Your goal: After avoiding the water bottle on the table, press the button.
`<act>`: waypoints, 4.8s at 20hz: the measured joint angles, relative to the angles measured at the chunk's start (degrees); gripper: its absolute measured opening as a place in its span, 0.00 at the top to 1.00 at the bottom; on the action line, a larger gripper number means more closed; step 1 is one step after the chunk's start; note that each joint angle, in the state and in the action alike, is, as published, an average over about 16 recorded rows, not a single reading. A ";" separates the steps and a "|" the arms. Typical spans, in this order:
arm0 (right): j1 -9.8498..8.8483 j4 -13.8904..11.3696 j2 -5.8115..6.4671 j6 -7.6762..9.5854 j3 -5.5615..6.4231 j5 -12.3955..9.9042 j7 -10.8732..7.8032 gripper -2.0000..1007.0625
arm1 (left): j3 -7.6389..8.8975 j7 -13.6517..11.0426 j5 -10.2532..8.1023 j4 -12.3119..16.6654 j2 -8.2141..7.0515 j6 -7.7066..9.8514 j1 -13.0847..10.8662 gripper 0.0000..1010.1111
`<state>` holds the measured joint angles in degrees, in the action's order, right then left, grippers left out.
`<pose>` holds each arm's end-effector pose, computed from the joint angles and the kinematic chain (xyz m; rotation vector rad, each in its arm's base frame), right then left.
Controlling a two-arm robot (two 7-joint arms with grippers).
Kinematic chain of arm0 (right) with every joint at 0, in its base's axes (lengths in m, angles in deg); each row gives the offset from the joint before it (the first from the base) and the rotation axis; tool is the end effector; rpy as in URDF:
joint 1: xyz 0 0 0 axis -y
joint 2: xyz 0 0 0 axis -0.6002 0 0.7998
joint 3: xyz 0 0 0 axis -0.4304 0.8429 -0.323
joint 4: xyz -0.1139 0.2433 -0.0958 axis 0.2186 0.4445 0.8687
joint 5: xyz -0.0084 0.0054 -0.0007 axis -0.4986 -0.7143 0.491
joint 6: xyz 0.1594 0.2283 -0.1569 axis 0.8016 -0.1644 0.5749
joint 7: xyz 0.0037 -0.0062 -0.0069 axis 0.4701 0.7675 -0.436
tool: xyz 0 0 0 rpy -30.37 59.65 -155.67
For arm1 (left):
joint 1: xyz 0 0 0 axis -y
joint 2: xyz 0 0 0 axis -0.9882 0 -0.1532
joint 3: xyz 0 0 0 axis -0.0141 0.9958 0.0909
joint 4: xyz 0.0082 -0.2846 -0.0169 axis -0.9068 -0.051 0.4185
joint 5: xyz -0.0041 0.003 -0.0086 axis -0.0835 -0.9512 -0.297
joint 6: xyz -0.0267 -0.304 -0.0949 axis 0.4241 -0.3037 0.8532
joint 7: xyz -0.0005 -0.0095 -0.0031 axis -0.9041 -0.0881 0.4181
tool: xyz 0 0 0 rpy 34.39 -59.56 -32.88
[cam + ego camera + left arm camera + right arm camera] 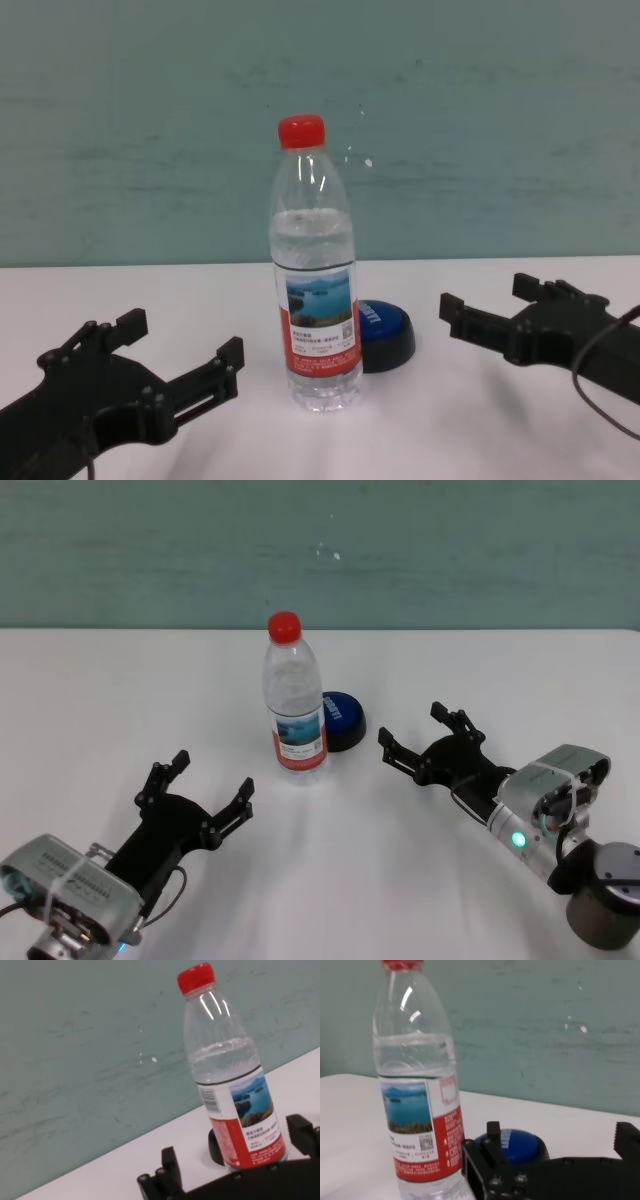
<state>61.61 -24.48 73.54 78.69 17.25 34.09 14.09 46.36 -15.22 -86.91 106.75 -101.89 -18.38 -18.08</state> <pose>0.3691 -0.0012 -0.3057 0.0379 -0.0127 -0.9882 0.2848 0.0245 -0.3279 0.1331 -0.3171 1.0722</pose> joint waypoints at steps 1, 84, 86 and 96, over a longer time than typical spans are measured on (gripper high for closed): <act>-0.06 0.03 -0.09 -0.04 0.03 0.17 0.01 0.00 | 0.00 0.00 0.00 0.00 0.00 0.00 0.00 0.01; -5.75 0.36 1.00 -11.02 2.05 -1.48 -5.78 0.00 | 0.00 0.00 0.00 0.00 0.00 0.00 0.00 0.01; -5.90 0.14 1.02 -11.51 2.02 -0.92 -5.62 0.00 | 0.00 0.00 0.00 0.00 0.00 0.00 0.00 0.01; -6.25 -0.34 0.87 -12.35 2.28 0.48 -5.26 0.00 | 0.00 0.00 0.00 0.00 0.00 0.00 0.00 0.01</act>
<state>55.36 -24.82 74.41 66.34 19.53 34.57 8.83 46.36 -15.23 -86.91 106.75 -101.89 -18.38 -18.08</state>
